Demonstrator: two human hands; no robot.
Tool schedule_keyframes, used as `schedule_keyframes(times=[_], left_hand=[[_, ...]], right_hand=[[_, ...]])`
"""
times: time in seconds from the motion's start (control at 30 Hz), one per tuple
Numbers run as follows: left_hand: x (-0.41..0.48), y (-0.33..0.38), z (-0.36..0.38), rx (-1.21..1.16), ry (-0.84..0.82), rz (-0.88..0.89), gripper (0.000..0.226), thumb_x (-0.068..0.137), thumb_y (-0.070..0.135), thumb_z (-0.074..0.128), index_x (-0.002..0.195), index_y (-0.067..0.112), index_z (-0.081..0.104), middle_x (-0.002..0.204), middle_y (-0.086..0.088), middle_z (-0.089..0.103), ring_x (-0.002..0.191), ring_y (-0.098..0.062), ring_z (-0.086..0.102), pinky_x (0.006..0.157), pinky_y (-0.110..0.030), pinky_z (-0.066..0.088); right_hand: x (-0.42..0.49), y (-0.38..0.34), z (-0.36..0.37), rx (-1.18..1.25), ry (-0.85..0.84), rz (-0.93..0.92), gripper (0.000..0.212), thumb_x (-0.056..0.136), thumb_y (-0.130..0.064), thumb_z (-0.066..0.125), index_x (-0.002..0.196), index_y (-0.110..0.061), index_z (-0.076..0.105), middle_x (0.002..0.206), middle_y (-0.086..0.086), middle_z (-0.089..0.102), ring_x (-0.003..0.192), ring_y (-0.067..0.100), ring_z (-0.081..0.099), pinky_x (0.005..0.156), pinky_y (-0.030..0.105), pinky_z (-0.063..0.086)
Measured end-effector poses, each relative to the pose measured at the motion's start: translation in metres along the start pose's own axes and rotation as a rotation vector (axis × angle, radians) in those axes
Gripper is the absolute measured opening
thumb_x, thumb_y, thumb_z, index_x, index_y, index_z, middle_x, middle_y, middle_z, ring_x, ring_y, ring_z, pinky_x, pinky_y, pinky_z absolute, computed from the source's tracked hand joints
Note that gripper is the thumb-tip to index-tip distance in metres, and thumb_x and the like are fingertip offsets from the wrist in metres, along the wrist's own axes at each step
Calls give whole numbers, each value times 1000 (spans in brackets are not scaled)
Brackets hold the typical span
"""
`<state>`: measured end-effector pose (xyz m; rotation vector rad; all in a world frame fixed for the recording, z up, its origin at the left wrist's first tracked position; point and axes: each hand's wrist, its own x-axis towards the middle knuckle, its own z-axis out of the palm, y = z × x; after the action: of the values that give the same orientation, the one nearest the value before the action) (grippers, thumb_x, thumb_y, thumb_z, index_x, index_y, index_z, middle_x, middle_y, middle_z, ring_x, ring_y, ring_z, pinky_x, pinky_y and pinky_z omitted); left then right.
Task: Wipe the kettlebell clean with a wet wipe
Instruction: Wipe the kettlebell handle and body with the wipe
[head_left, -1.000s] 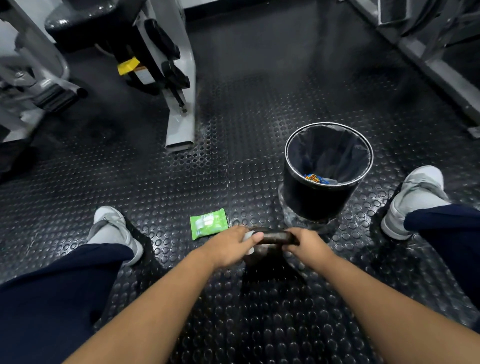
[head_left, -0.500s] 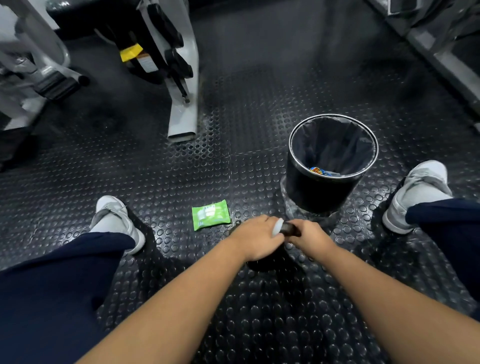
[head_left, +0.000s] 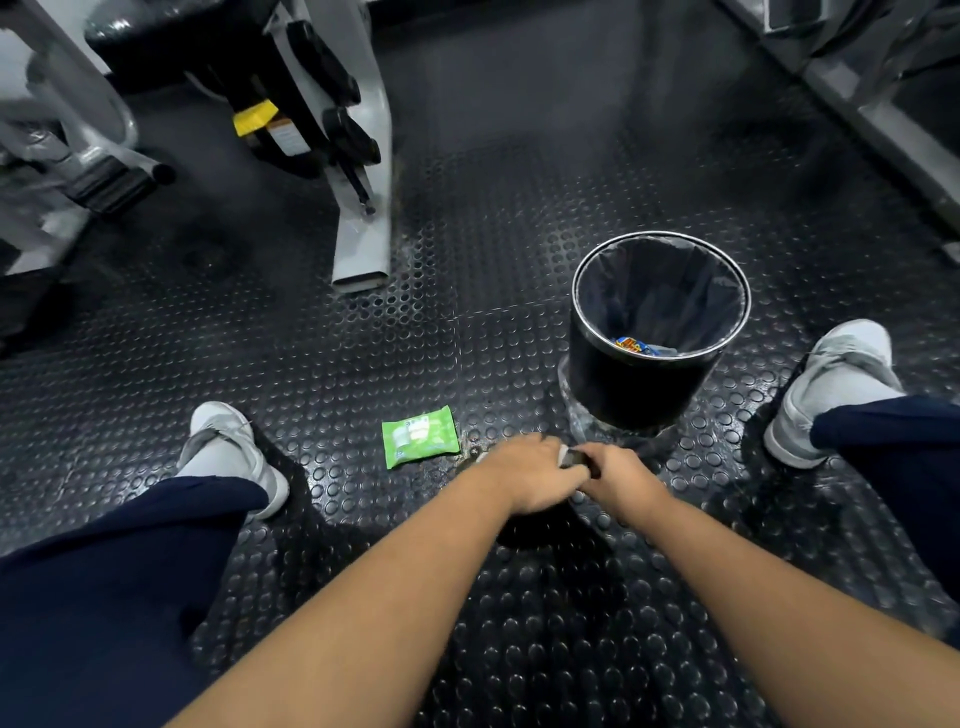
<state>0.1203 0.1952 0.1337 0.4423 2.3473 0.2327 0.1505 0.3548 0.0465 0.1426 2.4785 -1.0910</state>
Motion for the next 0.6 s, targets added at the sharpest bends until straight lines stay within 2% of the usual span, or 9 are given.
schedule_keyframes(times=[0.13,0.2,0.27,0.43,0.47,0.53,0.6], left_hand=[[6,21,10,88,17,51,67,94,57,35,142,13,50,134,-15,53,128,-32,48,105,-46,39],[4,19,11,105,59,62,64,97,54,38,144,11,47,133,-16,52,125,-33,49,102,-45,39],[1,11,12,94,88,66,62,96,54,39,142,13,49,130,-14,55,122,-31,51,101,-44,41],[-11,-40,7,-46,91,-13,45,97,54,41,124,22,56,121,-2,62,109,-22,58,99,-40,49],[-16,-51,4,-78,71,-45,45,99,54,41,127,22,55,127,-2,62,113,-22,58,103,-39,47],[-21,-69,-1,-126,13,-107,57,103,54,39,148,20,45,153,-5,49,135,-25,49,111,-37,37],[-20,-71,-4,-125,-19,-133,67,101,59,36,156,21,35,163,-3,37,145,-24,39,114,-39,33]], right_hand=[[-6,2,-5,-2,-2,-69,28,94,3,54,119,-3,66,88,-13,59,78,1,55,64,6,45],[-8,-1,-5,15,-14,-50,29,89,-1,55,110,-15,69,84,-14,64,76,2,59,58,10,44],[-7,-4,-4,46,-12,-18,25,82,-10,61,98,-27,70,83,-11,70,78,4,65,62,15,44],[-6,-5,-5,66,-20,-12,26,83,-14,76,104,-28,70,89,-10,71,77,2,61,67,17,41],[-7,-6,-6,62,-17,-11,25,83,-16,76,105,-26,70,89,-9,71,77,3,61,65,15,40],[-7,-6,-5,56,-17,2,23,84,-17,76,106,-24,70,88,-8,71,75,1,60,61,13,38],[-6,-5,-4,53,-12,17,23,85,-18,76,106,-26,70,87,-9,71,69,-1,59,57,14,38]])
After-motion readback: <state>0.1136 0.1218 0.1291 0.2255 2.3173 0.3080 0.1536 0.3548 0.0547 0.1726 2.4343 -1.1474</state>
